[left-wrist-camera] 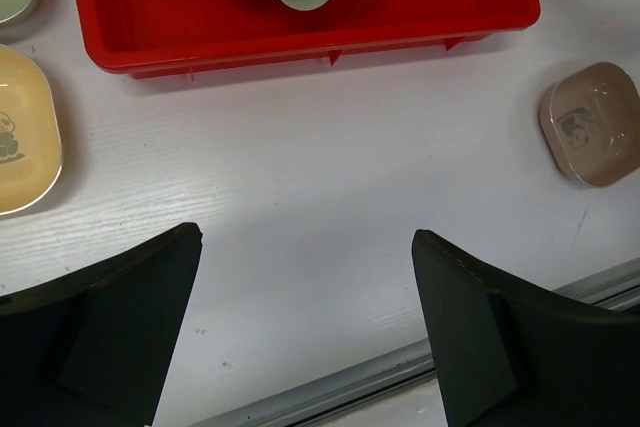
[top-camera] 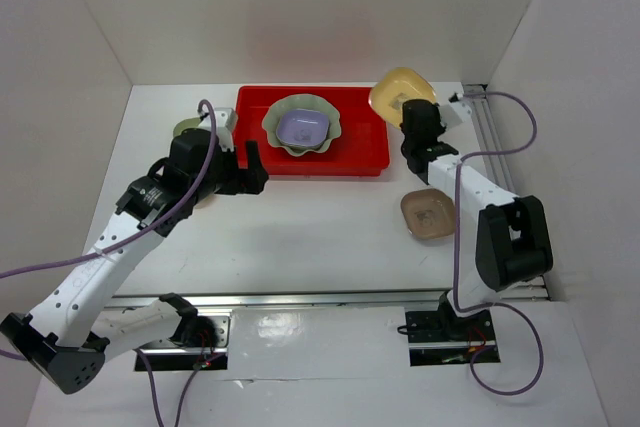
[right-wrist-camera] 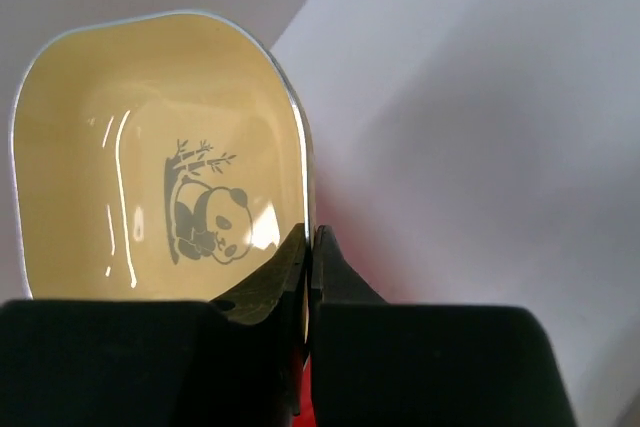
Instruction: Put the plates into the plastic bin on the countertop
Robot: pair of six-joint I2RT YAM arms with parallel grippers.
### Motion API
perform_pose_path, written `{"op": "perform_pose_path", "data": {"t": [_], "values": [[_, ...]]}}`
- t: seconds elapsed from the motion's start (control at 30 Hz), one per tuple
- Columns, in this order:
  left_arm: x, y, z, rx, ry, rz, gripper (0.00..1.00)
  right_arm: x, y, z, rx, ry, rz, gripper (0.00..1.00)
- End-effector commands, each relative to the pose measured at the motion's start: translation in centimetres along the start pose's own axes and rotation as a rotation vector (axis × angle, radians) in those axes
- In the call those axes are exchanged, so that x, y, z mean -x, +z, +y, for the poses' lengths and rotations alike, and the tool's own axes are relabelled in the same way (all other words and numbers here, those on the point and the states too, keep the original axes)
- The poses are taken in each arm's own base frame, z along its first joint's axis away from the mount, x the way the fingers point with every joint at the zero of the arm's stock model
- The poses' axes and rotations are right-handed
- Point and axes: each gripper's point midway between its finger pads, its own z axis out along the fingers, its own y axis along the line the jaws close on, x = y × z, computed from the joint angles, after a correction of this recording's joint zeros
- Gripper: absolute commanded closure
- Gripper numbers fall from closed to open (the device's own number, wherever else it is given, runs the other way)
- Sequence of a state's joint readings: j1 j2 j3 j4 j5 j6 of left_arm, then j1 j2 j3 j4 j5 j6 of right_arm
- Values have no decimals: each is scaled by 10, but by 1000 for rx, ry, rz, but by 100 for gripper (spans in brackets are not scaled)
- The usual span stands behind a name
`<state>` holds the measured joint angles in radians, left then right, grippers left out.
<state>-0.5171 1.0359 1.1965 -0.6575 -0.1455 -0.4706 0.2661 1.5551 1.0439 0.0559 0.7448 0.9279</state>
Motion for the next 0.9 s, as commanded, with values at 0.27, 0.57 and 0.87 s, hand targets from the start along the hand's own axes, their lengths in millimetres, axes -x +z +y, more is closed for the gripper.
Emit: {"op": "perform_pose_path", "data": {"t": [0.27, 0.57, 0.87], "values": [[19, 0, 79, 361, -209, -84, 0, -108, -17, 216, 575, -480, 414, 100], [9, 15, 129, 503, -328, -18, 0, -177, -30, 215, 510, -525, 492, 100], [-1, 31, 168, 568, -422, 50, 0, -200, -21, 193, 429, -542, 484, 100]]}}
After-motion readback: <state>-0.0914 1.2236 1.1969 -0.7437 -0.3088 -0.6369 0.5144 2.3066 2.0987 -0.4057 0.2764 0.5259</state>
